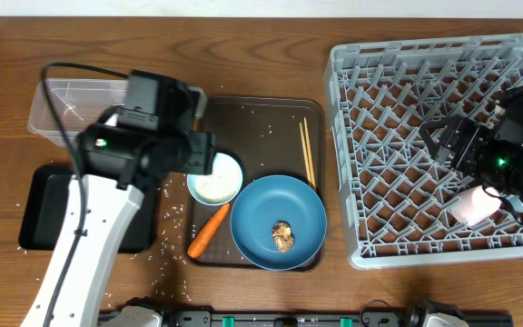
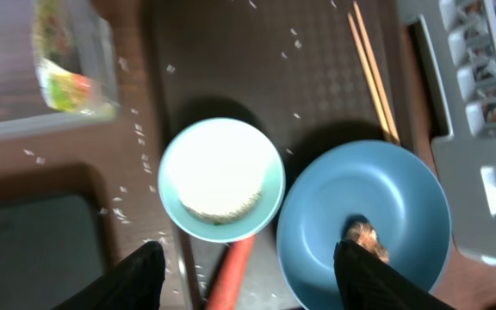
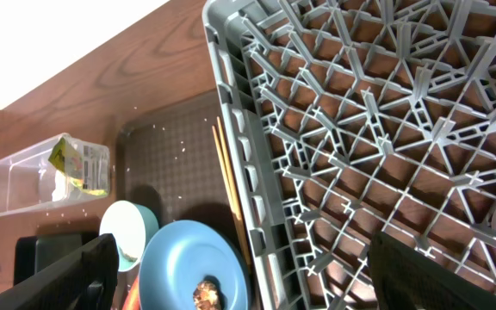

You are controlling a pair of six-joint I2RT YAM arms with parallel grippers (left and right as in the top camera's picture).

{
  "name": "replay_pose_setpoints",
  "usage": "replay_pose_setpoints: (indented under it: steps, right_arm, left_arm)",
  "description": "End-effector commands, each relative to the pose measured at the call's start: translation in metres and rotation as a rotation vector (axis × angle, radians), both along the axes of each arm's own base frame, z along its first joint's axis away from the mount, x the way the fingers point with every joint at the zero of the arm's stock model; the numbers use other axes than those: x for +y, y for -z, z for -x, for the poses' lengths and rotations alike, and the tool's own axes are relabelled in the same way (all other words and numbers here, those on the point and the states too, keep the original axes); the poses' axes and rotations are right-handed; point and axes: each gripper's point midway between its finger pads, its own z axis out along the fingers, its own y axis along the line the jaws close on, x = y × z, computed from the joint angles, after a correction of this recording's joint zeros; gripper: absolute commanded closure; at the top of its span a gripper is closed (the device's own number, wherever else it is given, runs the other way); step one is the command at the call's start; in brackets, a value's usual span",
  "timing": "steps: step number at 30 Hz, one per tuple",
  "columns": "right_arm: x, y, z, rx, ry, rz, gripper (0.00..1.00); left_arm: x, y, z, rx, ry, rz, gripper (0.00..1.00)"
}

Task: Sort waste into correct bins and load items into the dishwasher rack
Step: 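Grasp the carrot with the left gripper and lift it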

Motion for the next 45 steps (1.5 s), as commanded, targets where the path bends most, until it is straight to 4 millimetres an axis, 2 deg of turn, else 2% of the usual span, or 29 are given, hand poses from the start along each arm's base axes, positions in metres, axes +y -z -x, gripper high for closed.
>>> replay_pose_setpoints:
  steps: [1,2,5,10,12,15,17,19,29,33,38,41,45]
  right_arm:
    - [0.002,0.001,0.001,0.009,0.002,-0.009,0.14]
    - [0.002,0.001,0.002,0.013,0.002,-0.01,0.14]
    - [0.002,0.004,0.004,0.029,0.004,-0.004,0.14]
    - [-0.003,0.008,0.007,0.047,0.024,0.018,0.14]
    - [-0.003,0.008,0.007,0.047,0.024,0.018,0.14]
    - [-0.003,0.008,0.007,0.047,0.024,0.018,0.14]
    - [-0.003,0.008,0.007,0.047,0.024,0.019,0.14]
    - [-0.003,0.008,0.007,0.047,0.024,0.019,0.14]
    - [-0.004,0.007,0.006,0.044,0.025,0.019,0.14]
    - [-0.004,0.007,0.005,0.04,0.025,0.02,0.14]
    - [-0.004,0.005,0.003,0.03,0.025,0.022,0.14]
    - [-0.004,0.005,0.003,0.028,0.025,0.022,0.14]
    - [-0.004,0.005,0.003,0.028,0.025,0.022,0.14]
  left_arm:
    - [0.011,0.019,0.008,0.065,-0.118,-0.073,0.37]
    - [0.018,0.024,0.012,0.089,-0.166,-0.097,0.36]
    - [0.022,0.036,0.026,0.151,-0.168,-0.121,0.36]
    - [0.03,0.062,0.035,0.211,-0.206,-0.137,0.37]
    - [0.036,0.08,0.044,0.269,-0.293,-0.128,0.43]
    - [0.036,0.106,0.065,0.363,-0.29,-0.13,0.5]
    - [0.028,0.118,0.08,0.422,-0.225,-0.1,0.49]
    - [0.015,0.129,0.095,0.462,-0.099,-0.066,0.43]
    - [0.018,0.182,0.125,0.519,-0.068,-0.109,0.38]
    - [0.016,0.195,0.125,0.5,-0.065,-0.091,0.38]
    - [0.013,0.196,0.119,0.474,-0.063,-0.077,0.4]
    - [0.011,0.197,0.114,0.454,-0.061,-0.067,0.44]
    - [0.011,0.205,0.114,0.441,-0.075,-0.058,0.45]
